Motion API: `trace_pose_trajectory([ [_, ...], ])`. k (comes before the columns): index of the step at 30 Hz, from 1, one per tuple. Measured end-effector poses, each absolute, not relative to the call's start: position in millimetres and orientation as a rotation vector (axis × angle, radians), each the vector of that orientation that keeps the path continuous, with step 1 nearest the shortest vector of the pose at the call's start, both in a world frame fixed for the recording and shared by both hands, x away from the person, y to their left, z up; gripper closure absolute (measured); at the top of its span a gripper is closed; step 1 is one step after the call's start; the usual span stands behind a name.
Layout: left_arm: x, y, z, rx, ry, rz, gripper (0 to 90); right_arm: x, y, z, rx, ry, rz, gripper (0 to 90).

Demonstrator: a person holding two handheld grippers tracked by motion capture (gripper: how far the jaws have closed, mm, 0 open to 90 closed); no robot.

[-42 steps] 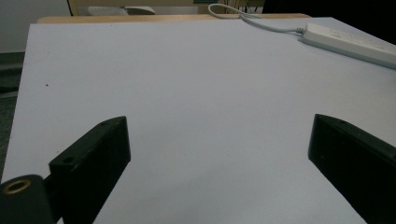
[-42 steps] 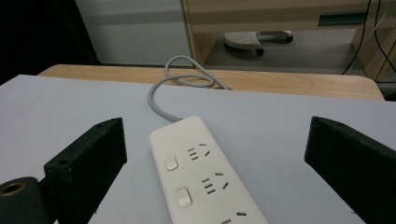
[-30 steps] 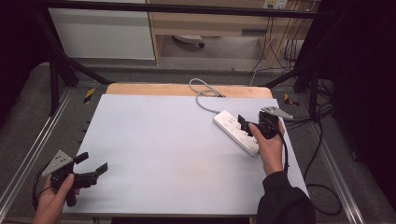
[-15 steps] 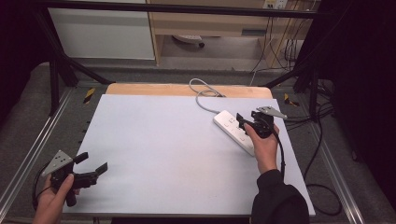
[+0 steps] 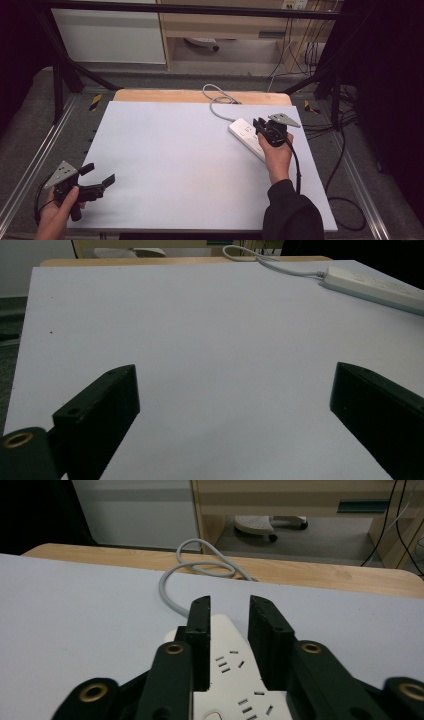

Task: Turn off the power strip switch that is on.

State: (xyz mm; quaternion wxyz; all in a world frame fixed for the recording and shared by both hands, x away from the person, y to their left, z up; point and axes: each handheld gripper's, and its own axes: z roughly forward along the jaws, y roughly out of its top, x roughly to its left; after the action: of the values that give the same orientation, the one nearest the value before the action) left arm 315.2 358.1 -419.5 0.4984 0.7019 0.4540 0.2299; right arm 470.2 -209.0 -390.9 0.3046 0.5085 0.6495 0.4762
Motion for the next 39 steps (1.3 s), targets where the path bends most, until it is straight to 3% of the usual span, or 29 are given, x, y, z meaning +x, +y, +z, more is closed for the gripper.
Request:
trace_pose_trajectory([
  [14,315,358,-419,1.697,1.097,0.558,5.7,472,-192,-400,1.315,1.762,1.222,90.0],
  [39,315,358,-419,1.698,1.095,0.556,5.8,472,-187,-431,1.399,1.803,1.107,90.0],
])
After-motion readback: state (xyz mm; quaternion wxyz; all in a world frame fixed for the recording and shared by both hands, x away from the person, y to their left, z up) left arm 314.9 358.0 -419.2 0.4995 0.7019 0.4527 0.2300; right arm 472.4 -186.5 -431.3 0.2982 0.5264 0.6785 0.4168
